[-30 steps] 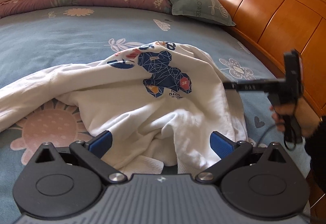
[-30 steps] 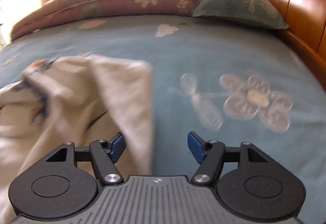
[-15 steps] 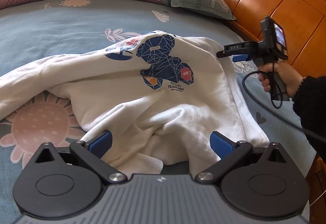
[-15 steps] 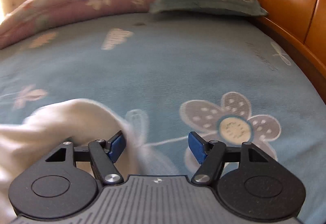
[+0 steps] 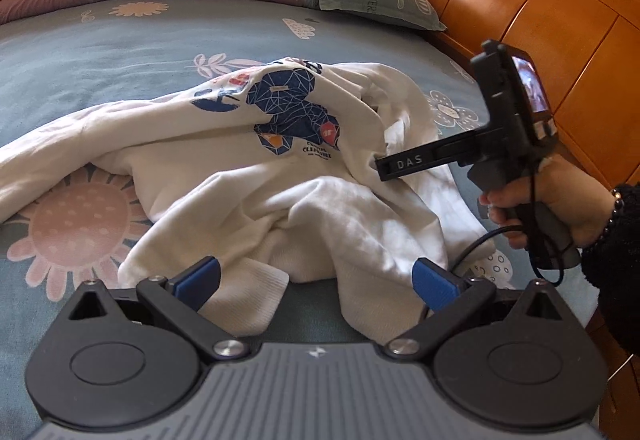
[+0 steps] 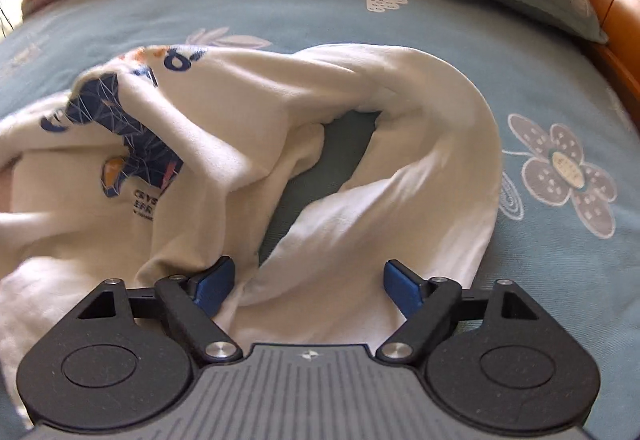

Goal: Fold clothes

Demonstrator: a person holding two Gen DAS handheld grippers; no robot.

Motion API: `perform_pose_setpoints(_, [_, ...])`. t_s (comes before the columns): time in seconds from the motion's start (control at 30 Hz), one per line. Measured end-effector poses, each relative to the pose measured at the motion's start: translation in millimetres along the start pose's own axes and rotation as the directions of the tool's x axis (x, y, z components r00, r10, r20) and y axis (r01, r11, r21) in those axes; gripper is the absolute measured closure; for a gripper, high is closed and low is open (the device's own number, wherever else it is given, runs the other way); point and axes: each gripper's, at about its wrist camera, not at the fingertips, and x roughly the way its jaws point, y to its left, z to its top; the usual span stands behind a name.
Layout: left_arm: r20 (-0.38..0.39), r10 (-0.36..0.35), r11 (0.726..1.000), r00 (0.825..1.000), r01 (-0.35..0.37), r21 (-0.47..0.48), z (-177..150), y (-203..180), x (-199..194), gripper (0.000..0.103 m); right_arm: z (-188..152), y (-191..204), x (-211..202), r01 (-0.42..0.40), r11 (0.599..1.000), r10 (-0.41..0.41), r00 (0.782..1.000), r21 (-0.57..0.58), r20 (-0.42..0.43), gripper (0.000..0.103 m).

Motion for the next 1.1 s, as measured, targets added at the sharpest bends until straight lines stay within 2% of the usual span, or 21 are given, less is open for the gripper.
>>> perform_pose_setpoints(0.1, [0.01,0.007,1.0,1.0,-0.007,-0.001,-3.1,1.1,-9.9,0.001,0.8,-13.2,-3.5,0.035,0.999,-0.033,0.999,0.034,-0.032,0.01])
perform_pose_setpoints(0.17, [0.017,0.007,1.0,1.0,-0.007,-0.009,-5.2,4.0,-15.3,0.001,-2.8,-26.2,-12.4,0.092,0.995,-0.09,0.995,0.042,-0.045,0.01])
perform_pose_setpoints(0.33, [0.025,-0.001,1.0,1.0,0.001,-0.02,-8.8,5.9,-20.0,0.001,-19.3,-57.8,-34.1,0.234,0.971,-0.23,0.971,0.051,-0.068,0.01])
perform_pose_setpoints(0.4, [0.028,-0.011,1.0,1.0,0.011,-0.018,-9.5,4.0,-20.8,0.001,-26.6,-69.0,-46.5,0.191,0.974,-0.184,0.981,0.126,-0.062,0.01])
perform_pose_setpoints(0.47, [0.03,-0.019,1.0,0.999,0.02,-0.011,-10.1,1.0,-21.4,0.001,-33.0,-67.3,-59.4,0.111,0.976,-0.108,0.994,0.186,-0.022,0.01])
perform_pose_setpoints(0.6, [0.031,-0.018,1.0,0.999,0.018,-0.001,-11.9,-3.3,-24.1,0.001,-22.4,-50.2,-56.5,0.064,0.974,-0.067,0.998,0.217,0.007,0.009])
perform_pose_setpoints(0.77, [0.03,0.005,1.0,1.0,-0.005,-0.004,-13.6,-2.1,-28.9,0.001,11.5,-31.6,-12.3,0.1,0.954,-0.097,0.995,0.282,-0.022,0.007])
perform_pose_setpoints(0.87, [0.039,0.014,1.0,0.999,-0.014,0.001,-14.8,1.1,-34.8,0.001,13.4,-22.4,9.3,0.149,0.965,-0.131,0.987,0.216,-0.096,0.007])
perform_pose_setpoints(1.1, [0.037,0.004,1.0,0.999,-0.003,-0.015,-18.6,7.2,-35.3,0.001,-6.5,-50.3,-14.3,0.239,0.968,-0.227,0.963,0.074,-0.145,0.001])
